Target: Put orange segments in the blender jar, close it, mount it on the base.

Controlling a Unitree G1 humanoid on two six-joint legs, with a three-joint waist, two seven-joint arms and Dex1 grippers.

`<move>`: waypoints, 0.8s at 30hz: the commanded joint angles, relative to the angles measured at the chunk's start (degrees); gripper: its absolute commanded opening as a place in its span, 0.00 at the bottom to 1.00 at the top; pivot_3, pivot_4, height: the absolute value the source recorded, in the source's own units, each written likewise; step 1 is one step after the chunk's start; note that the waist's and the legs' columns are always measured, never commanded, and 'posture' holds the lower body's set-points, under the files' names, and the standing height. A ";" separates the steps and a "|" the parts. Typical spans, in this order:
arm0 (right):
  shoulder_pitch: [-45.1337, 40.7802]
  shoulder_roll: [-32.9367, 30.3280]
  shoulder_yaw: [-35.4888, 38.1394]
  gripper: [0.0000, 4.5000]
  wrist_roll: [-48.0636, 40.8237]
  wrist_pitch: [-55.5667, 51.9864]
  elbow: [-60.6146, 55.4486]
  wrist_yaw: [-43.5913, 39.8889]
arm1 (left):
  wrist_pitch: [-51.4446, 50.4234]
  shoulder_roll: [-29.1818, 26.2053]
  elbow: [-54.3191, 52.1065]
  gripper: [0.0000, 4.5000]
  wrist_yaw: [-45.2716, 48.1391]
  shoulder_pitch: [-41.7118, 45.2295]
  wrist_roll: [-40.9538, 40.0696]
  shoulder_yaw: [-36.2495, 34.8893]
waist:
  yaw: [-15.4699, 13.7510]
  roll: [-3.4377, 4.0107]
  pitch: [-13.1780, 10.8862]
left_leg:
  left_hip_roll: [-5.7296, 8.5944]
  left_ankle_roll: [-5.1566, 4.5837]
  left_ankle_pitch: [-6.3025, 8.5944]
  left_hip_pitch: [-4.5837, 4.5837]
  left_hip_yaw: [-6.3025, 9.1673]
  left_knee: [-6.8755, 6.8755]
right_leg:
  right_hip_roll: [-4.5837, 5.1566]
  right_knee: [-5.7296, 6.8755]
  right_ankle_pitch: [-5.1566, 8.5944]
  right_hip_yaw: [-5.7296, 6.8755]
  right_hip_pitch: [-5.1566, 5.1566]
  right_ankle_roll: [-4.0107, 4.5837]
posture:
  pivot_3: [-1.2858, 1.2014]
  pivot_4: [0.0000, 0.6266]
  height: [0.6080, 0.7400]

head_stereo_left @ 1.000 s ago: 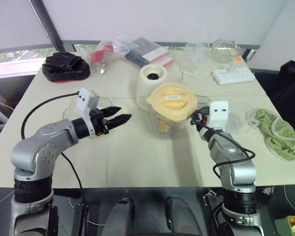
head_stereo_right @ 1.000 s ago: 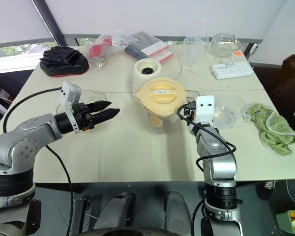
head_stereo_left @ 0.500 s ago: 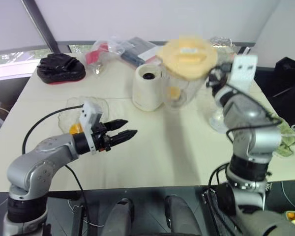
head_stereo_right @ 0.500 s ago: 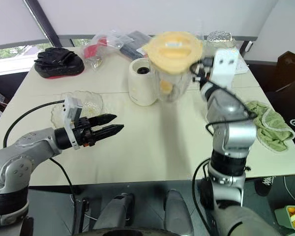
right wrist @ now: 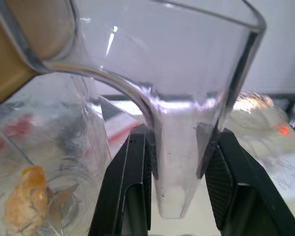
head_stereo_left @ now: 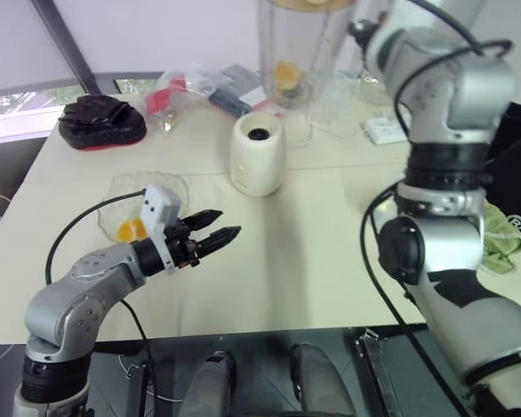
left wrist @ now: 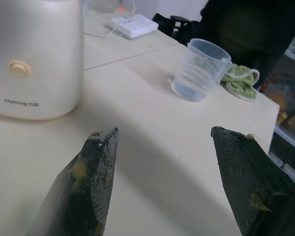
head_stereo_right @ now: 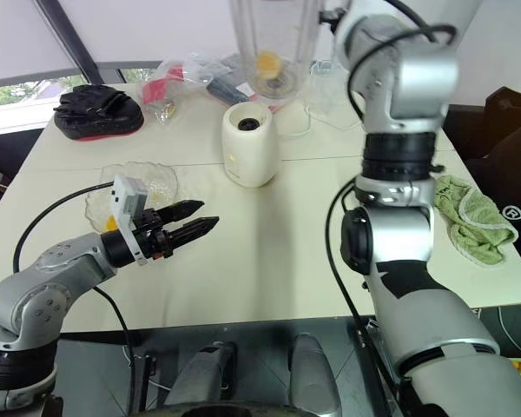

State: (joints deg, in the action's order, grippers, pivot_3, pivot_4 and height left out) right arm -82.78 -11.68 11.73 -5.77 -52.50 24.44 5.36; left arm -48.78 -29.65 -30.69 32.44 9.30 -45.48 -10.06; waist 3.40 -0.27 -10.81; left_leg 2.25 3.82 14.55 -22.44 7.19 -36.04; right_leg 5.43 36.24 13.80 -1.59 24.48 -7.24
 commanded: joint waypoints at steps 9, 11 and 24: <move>-7.70 2.52 -1.67 0.20 1.23 25.27 25.56 0.65 | 1.97 -0.47 -3.90 0.69 -3.58 -2.14 -1.23 -2.09 | -0.75 -0.01 0.00 | 0.02 0.00 0.00 -0.08 0.01 -0.01 | 0.01 -0.07 0.00 0.00 0.01 0.00 | 0.52 0.24 1.00; -7.73 2.29 -1.92 0.20 1.52 27.11 27.94 0.75 | 1.97 -0.46 -4.43 0.69 -4.09 -2.57 -1.45 -2.12 | -0.71 -0.01 -0.01 | 0.02 0.00 0.00 -0.08 0.01 0.01 | 0.00 -0.05 0.00 0.00 0.04 0.00 | 0.52 0.24 1.00; -5.22 2.61 -1.86 0.20 -0.13 15.80 17.96 3.02 | 2.07 -1.22 -3.88 0.69 -5.60 -1.83 -1.93 -1.66 | -0.25 -0.01 -0.01 | 0.01 0.00 0.00 -0.07 0.02 -0.01 | -0.01 0.00 0.00 0.00 0.04 0.00 | 0.52 0.24 1.00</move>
State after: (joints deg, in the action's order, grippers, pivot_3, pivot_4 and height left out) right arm -86.27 -8.96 9.59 -5.27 -35.50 49.37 7.87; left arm -47.97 -30.48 -33.43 26.91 6.71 -46.80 -10.60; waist 3.15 -0.28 -10.82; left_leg 2.26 3.83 14.55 -22.51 7.21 -36.05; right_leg 5.42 36.23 13.80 -1.60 24.52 -7.24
